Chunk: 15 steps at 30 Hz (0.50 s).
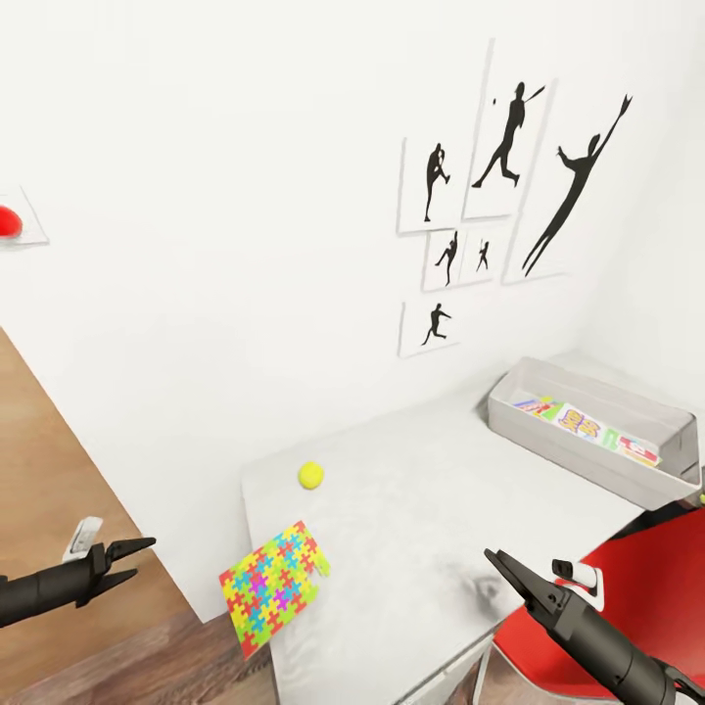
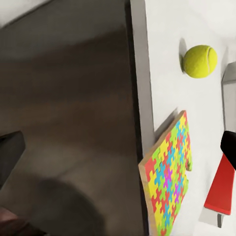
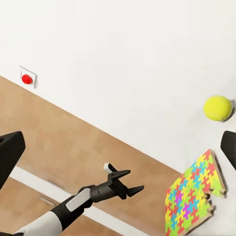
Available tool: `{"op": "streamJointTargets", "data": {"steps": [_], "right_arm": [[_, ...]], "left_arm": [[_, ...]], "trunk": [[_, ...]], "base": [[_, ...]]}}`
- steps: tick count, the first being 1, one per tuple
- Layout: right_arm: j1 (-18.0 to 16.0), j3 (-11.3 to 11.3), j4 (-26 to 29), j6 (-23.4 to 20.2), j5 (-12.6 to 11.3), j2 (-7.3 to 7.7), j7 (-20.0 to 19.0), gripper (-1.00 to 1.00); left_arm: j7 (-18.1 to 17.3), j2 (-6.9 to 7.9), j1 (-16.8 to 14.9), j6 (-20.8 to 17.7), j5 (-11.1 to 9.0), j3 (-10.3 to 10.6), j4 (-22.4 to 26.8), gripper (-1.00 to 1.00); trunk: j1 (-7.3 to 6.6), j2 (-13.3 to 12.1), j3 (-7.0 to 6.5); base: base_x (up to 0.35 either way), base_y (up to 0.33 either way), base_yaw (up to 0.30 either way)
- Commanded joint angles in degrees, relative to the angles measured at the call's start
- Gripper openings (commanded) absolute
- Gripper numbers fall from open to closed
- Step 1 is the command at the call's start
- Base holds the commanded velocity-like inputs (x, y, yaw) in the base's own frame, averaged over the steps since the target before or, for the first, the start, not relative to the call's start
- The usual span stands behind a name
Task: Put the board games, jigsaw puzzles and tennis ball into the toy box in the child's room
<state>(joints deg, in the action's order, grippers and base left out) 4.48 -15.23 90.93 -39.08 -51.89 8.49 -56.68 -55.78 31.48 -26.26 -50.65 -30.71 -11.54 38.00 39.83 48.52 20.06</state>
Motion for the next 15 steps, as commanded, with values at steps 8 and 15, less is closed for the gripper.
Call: {"op": "streamJointTargets", "data": {"steps": [8, 15], "right_arm": [[0.00, -0.07, -0.01, -0.38, -0.32, 0.03, 0.08, 1.00], [0.00, -0.17, -0.05, -0.38, -0.31, 0.19, 0.08, 1.00]], "left_arm": [[-0.15, -0.51, -0.23, -0.08, 0.07, -0.02, -1.09, 1.00], [-0.20, -2.72, -0.26, -0.02, 0.92, 0.05, -4.09, 1.00]], "trunk": [[1.77, 3.27, 1.50], [3.31, 6.08, 2.76]], "base": [[-0.007, 0.005, 0.000], [0.000, 0.000, 0.000]]}}
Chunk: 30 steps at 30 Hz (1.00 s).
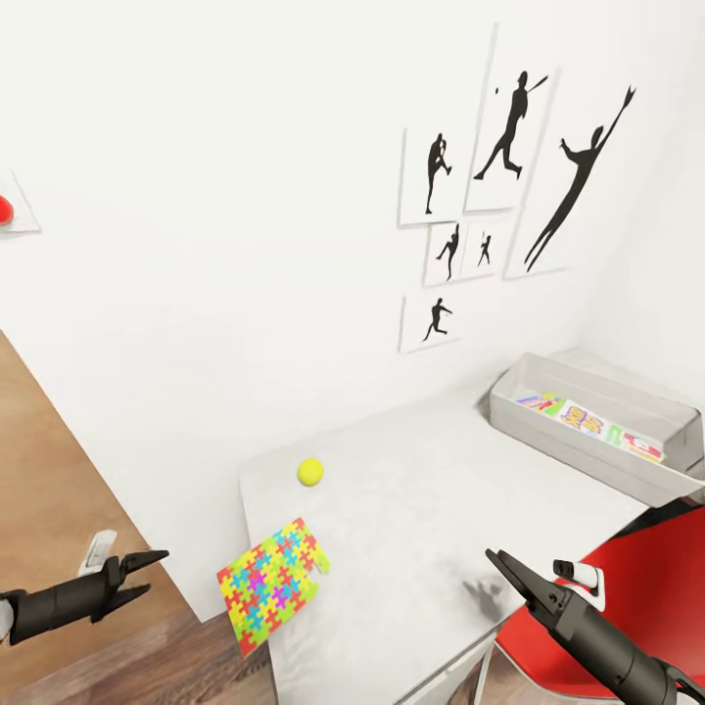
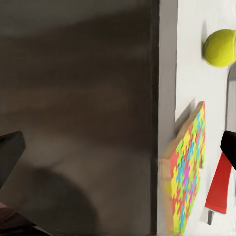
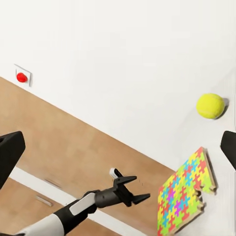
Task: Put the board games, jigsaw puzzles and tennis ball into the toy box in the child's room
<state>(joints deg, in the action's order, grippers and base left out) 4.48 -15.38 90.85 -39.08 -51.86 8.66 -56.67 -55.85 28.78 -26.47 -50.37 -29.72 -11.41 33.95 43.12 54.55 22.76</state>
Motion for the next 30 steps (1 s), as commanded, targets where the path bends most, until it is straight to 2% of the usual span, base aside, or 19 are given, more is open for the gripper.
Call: {"op": "streamJointTargets", "data": {"steps": [1, 6, 11, 13, 14, 16, 18, 22, 30], "right_arm": [[0.00, -0.01, 0.03, -0.38, -0.34, 0.04, 0.07, 1.00], [0.00, -0.03, 0.09, -0.38, -0.33, 0.05, 0.07, 1.00], [0.00, -0.02, 0.04, -0.38, -0.35, 0.04, 0.07, 1.00], [0.00, -0.06, 0.03, -0.38, -0.33, 0.04, 0.07, 1.00], [0.00, -0.07, 0.03, -0.38, -0.32, 0.04, 0.07, 1.00], [0.00, -0.03, 0.03, -0.38, -0.29, 0.04, 0.07, 1.00], [0.00, -0.01, 0.03, -0.38, -0.28, 0.04, 0.07, 1.00], [0.00, 0.00, 0.03, -0.38, -0.27, -0.02, 0.14, 1.00], [0.00, 0.00, 0.03, -0.30, -0.26, -0.20, 0.15, 1.00]], "left_arm": [[-0.13, -0.25, -0.05, -0.29, 0.19, -0.06, -0.49, 1.00], [-0.30, -2.07, -0.07, 1.58, 3.63, -0.02, -3.52, 1.00], [-0.80, -4.05, -0.05, 3.55, 6.67, 0.14, -4.29, 1.00], [-1.01, -5.24, -0.03, 3.92, 7.94, 1.69, -4.42, 1.00], [-1.04, -5.52, -0.03, 4.00, 8.17, 2.40, -4.43, 1.00], [-1.17, -6.21, -0.05, 4.46, 8.70, 5.71, -4.48, 1.00], [-1.22, -6.45, -0.05, 5.18, 8.85, 8.02, -4.46, 1.00], [-2.11, -6.64, -0.06, 6.94, 8.92, 10.49, -4.47, 1.00], [-6.86, -6.74, -0.01, 9.38, 9.06, 11.81, -4.20, 1.00]], "trunk": [[0.23, 0.46, 0.23], [1.33, 2.46, 1.13], [2.43, 4.47, 2.03], [2.87, 5.27, 2.39], [3.09, 5.67, 2.57], [3.53, 6.47, 2.93], [3.97, 7.28, 3.29], [3.97, 7.28, 3.29], [3.97, 7.28, 3.29]], "base": [[0.000, 0.000, 0.000], [0.000, 0.000, 0.000], [0.000, 0.000, 0.000], [0.000, 0.000, 0.000], [0.000, 0.000, 0.000], [0.000, 0.000, 0.000], [0.000, 0.000, 0.000], [0.000, 0.000, 0.000], [0.000, 0.000, 0.000]]}}
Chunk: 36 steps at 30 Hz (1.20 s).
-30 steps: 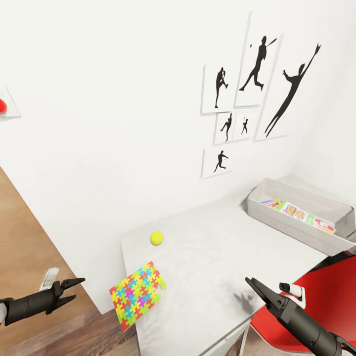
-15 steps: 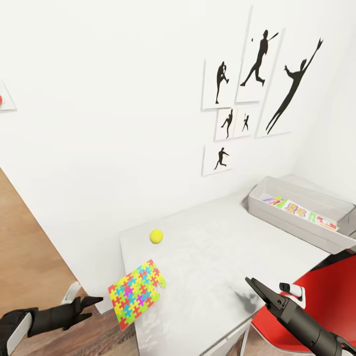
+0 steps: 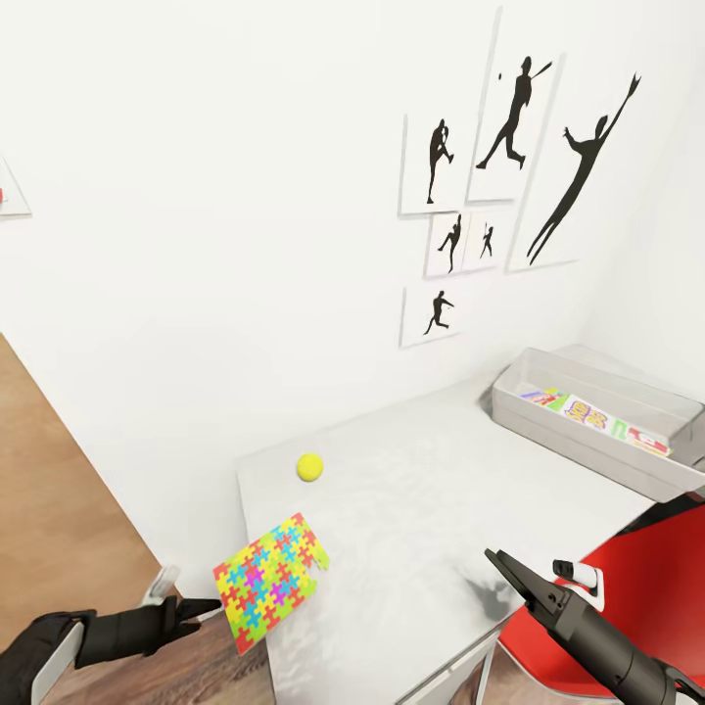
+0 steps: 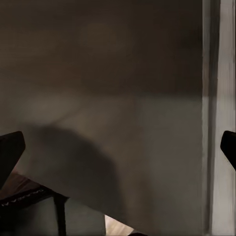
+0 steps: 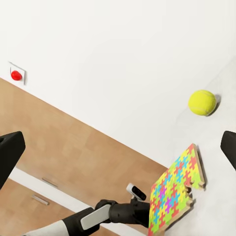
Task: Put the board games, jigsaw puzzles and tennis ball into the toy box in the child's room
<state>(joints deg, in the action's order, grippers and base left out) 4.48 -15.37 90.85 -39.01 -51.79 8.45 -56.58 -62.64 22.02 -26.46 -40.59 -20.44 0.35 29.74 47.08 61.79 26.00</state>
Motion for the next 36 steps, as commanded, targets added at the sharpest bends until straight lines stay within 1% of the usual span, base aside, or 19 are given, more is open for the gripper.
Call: {"op": "streamJointTargets", "data": {"steps": [1, 3, 6, 7, 11, 13, 14, 16, 18, 20, 21, 24, 26, 36], "right_arm": [[0.00, -0.01, 0.03, -0.37, -0.33, 0.02, 0.07, 1.00], [0.00, -0.01, 0.03, -0.37, -0.33, 0.05, 0.07, 1.00], [0.00, -0.01, 0.03, -0.37, -0.33, 0.00, 0.07, 1.00], [0.00, -0.01, 0.03, -0.37, -0.33, -0.02, 0.07, 1.00], [0.00, 0.00, 0.03, -0.37, -0.33, -0.07, 0.07, 1.00], [0.00, -0.01, 0.03, -0.37, -0.33, -0.09, 0.07, 1.00], [0.00, -0.01, 0.03, -0.37, -0.33, -0.09, 0.07, 1.00], [0.00, 0.04, 0.03, -0.37, -0.33, -0.10, 0.07, 1.00], [0.00, 0.07, 0.03, -0.37, -0.33, -0.10, 0.07, 1.00], [0.00, 0.07, 0.03, -0.37, -0.33, -0.10, 0.07, 1.00], [0.00, 0.08, 0.03, -0.37, -0.33, -0.10, 0.07, 1.00], [0.00, 0.10, 0.03, -0.37, -0.33, -0.12, 0.07, 1.00], [0.00, 0.13, 0.03, -0.37, -0.33, -0.15, 0.07, 1.00], [0.00, 0.18, 0.03, -0.37, -0.33, -0.19, 0.07, 1.00]], "left_arm": [[-0.18, 0.01, -0.02, -0.14, -0.22, 0.34, 0.04, 1.00], [-0.48, 0.02, -0.06, 0.83, -0.22, 2.21, 0.10, 1.00], [-0.91, 0.04, -0.07, 1.36, -0.22, 4.25, 0.22, 1.00], [-1.17, 0.04, -0.07, 1.42, -0.22, 4.49, 0.26, 1.00], [-4.23, 0.04, -0.05, 2.39, -0.22, 5.25, 0.36, 1.00], [-6.50, 0.04, -0.03, 4.79, -0.18, 5.47, 0.39, 1.00], [-6.98, 0.04, -0.04, 5.32, -0.15, 5.50, 0.39, 1.00], [-8.39, 0.04, -0.05, 6.64, 0.32, 5.79, 0.40, 1.00], [-9.09, 0.08, -0.06, 7.28, 1.10, 6.71, 0.41, 1.00], [-9.71, 0.09, -0.04, 7.54, 1.43, 7.41, 0.41, 1.00], [-10.71, 0.11, -0.03, 7.69, 1.63, 7.83, 0.41, 1.00], [-12.85, 0.13, -0.05, 7.84, 1.92, 8.16, 0.41, 1.00], [-13.37, 0.13, -0.06, 7.87, 2.03, 8.21, 0.41, 1.00], [-13.90, 0.13, -0.07, 7.90, 2.24, 8.33, 0.41, 1.00]], "trunk": [[0.00, 0.03, 0.05], [0.00, 0.03, 0.05], [0.00, 0.03, 0.05], [0.00, 0.03, 0.05], [0.00, 0.03, 0.05], [0.00, 0.03, 0.05], [0.00, 0.03, 0.05], [0.00, 0.03, 0.05], [0.00, 0.03, 0.05], [0.00, 0.03, 0.05], [0.00, 0.03, 0.05], [0.00, 0.03, 0.05], [0.00, 0.03, 0.05], [0.00, 0.03, 0.05]], "base": [[0.000, 0.000, 0.000], [0.000, 0.000, 0.000], [0.000, 0.000, 0.000], [0.000, 0.000, 0.000], [0.000, 0.000, 0.000], [0.000, 0.000, 0.000], [0.000, 0.000, 0.000], [0.000, 0.000, 0.000], [0.000, 0.000, 0.000], [0.000, 0.000, 0.000], [0.000, 0.000, 0.000], [0.000, 0.000, 0.000], [0.000, 0.000, 0.000], [0.000, 0.000, 0.000]]}}
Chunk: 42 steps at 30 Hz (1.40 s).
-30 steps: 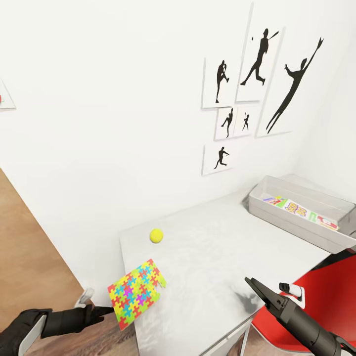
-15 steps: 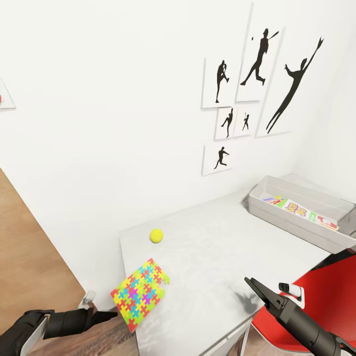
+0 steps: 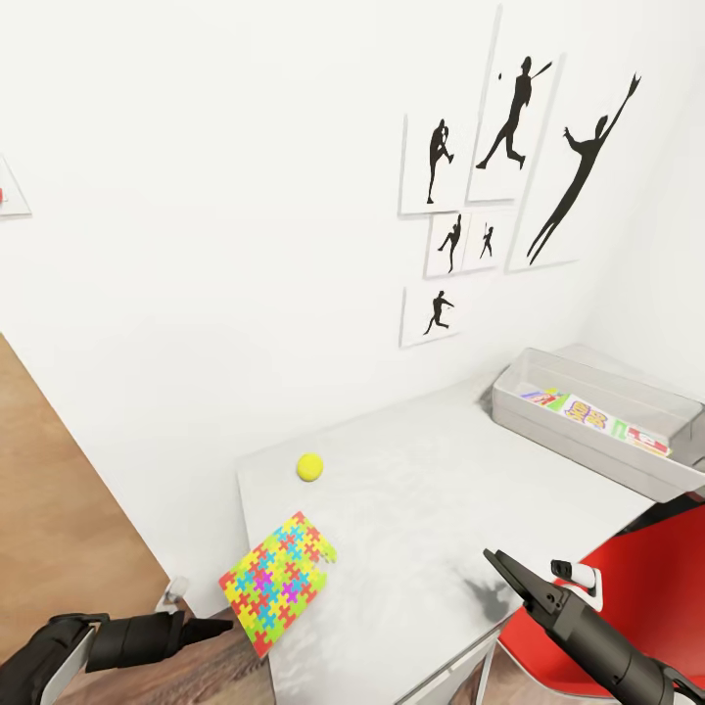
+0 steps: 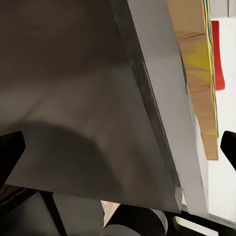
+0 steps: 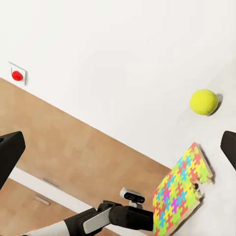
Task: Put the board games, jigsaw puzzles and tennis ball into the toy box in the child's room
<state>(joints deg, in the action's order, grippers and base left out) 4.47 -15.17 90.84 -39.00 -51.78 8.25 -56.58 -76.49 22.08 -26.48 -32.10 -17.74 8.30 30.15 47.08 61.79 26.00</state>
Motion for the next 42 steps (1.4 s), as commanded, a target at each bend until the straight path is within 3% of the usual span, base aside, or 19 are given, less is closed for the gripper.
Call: {"op": "streamJointTargets", "data": {"steps": [1, 17, 26, 42], "right_arm": [[0.01, 0.01, 0.04, -0.38, -0.34, -0.01, 0.07, 1.00], [0.01, 0.14, 0.04, -0.20, -0.34, -0.08, 0.13, 1.00], [0.01, 0.20, 0.04, -0.20, -0.34, -0.08, 0.14, 1.00], [0.01, 0.25, -0.04, -0.11, -0.25, -0.14, 0.16, 1.00]], "left_arm": [[-0.05, 0.07, -0.06, -0.60, -0.46, 0.39, 0.00, 1.00], [-0.50, 0.57, 0.01, 1.05, -0.53, 0.47, 0.00, 1.00], [-5.76, 0.60, 0.02, 2.44, 0.62, 0.51, 0.00, 1.00], [-6.47, 0.67, -0.01, 2.95, 1.45, 0.08, -0.07, 1.00]], "trunk": [[0.01, 0.04, 0.05], [0.01, 0.04, 0.05], [0.01, 0.04, 0.05], [0.01, 0.04, 0.05]], "base": [[0.000, 0.000, 0.000], [0.000, 0.000, 0.000], [0.000, 0.000, 0.000], [0.023, 0.003, 0.000]]}}
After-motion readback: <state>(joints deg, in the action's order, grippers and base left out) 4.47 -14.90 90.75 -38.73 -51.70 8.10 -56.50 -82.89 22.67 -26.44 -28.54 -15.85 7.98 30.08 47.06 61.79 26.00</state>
